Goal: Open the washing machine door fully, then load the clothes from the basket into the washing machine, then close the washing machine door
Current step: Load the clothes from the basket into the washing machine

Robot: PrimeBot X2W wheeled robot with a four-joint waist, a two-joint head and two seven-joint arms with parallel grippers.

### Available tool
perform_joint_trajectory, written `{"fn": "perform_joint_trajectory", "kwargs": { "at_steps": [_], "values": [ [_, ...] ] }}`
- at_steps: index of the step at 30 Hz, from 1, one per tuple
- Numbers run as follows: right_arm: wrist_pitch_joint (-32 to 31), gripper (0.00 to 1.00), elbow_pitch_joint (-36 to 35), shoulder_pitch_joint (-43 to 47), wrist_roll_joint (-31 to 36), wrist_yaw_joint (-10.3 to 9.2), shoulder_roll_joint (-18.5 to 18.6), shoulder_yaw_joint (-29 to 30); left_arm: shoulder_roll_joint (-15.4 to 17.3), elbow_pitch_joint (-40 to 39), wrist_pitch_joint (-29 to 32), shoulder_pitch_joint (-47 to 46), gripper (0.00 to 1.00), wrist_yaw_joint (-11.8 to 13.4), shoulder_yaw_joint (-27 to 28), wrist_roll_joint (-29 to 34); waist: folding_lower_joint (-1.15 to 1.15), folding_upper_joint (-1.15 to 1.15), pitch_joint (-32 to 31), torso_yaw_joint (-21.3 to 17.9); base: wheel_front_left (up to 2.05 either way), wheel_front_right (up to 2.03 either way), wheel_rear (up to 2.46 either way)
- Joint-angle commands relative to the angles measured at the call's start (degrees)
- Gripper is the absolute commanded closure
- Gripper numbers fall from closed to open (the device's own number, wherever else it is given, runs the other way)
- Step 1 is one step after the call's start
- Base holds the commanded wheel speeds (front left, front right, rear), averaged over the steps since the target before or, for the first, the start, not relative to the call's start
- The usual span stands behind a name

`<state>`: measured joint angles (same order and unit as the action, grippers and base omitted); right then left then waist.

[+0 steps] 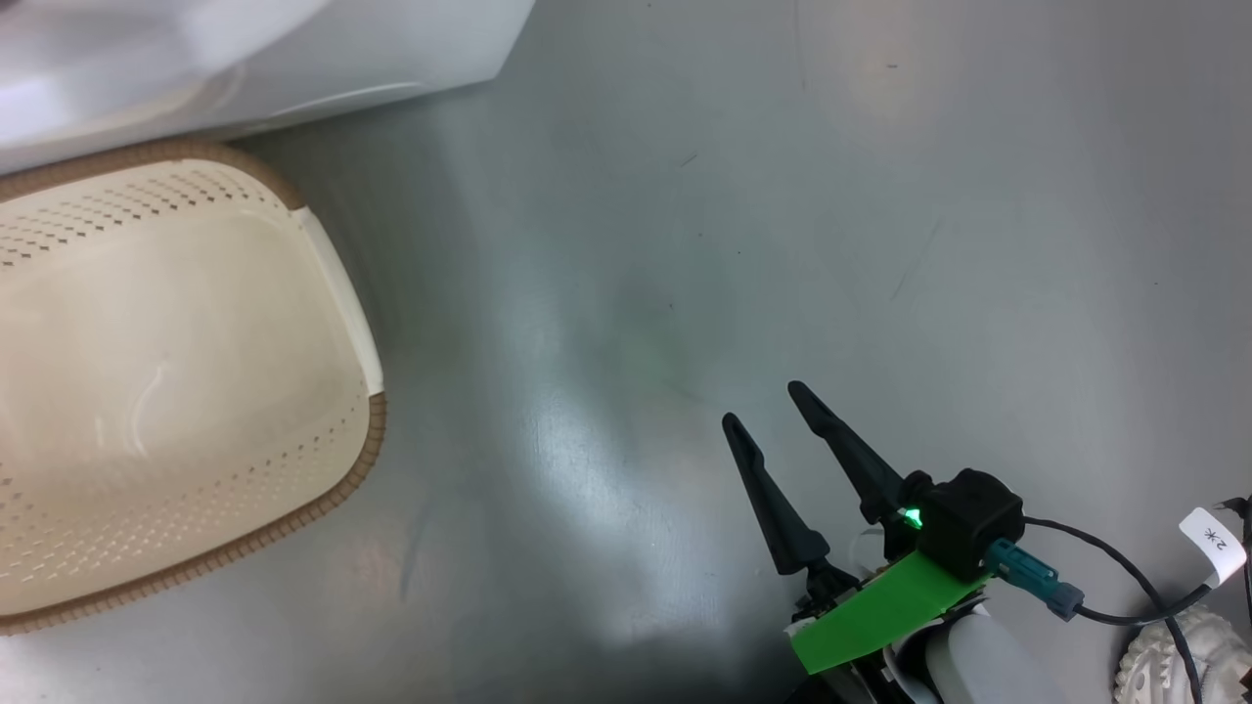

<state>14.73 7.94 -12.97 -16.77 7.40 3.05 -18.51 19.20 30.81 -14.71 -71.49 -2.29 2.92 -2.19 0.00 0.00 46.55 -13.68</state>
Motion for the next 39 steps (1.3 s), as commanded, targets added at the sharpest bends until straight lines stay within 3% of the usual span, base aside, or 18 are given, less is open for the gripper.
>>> {"fn": "perform_joint_trajectory", "kwargs": {
  "at_steps": [1, 11, 12, 13, 14, 27, 39],
  "values": [
    [0.3, 0.0, -0.9, 1.3, 0.0, 0.09, -0.2, -1.6, 2.7, -0.6, -0.3, 1.1, 1.0, 0.1, 1.0, -0.6, 0.0, 0.0, 0.0, 0.2, 0.0, 0.0, 0.0],
    [0.3, 0.0, -0.2, 0.6, -0.1, 0.09, -0.2, -1.6, 2.5, 7.4, -0.3, -1.4, 1.0, -1.9, 1.2, -2.4, 0.0, 0.0, -0.6, 0.8, 0.0, 0.0, 0.0],
    [0.3, 0.0, -0.1, 0.5, -0.1, 0.09, -0.2, -1.6, 2.3, 7.9, -0.3, -1.7, 0.74, -2.0, 1.1, -2.6, 0.0, 0.0, -0.8, 0.9, 0.0, 0.0, 0.0],
    [0.3, 0.0, -0.1, 0.4, -0.2, 0.09, -0.2, -1.6, 2.3, 8.1, -0.3, -1.9, 0.18, -2.1, 1.0, -2.5, 0.0, 0.0, -0.9, 0.9, 0.0, 0.0, 0.0],
    [0.3, 0.0, 0.0, 0.3, -0.2, 0.09, -0.2, -1.6, 2.1, 8.7, -0.3, -2.0, 0.0, -2.3, 1.1, -2.8, 0.0, 0.0, -1.2, 0.9, 0.0, 0.0, 0.0],
    [0.3, 0.0, 1.0, -0.7, 0.1, 0.09, -0.2, 0.3, -0.8, 12.7, -0.3, 0.9, 0.0, -2.9, 2.7, -5.3, 0.0, 0.0, -6.6, 2.4, 0.0, 0.0, 0.0],
    [0.3, 0.0, 2.7, -0.8, 0.6, 0.09, -0.2, 3.0, -5.1, 8.4, -0.3, 14.9, 0.0, -3.9, 4.6, -7.0, 0.0, 0.0, -16.4, 6.0, 0.0, 0.0, 0.0]
  ]
}}
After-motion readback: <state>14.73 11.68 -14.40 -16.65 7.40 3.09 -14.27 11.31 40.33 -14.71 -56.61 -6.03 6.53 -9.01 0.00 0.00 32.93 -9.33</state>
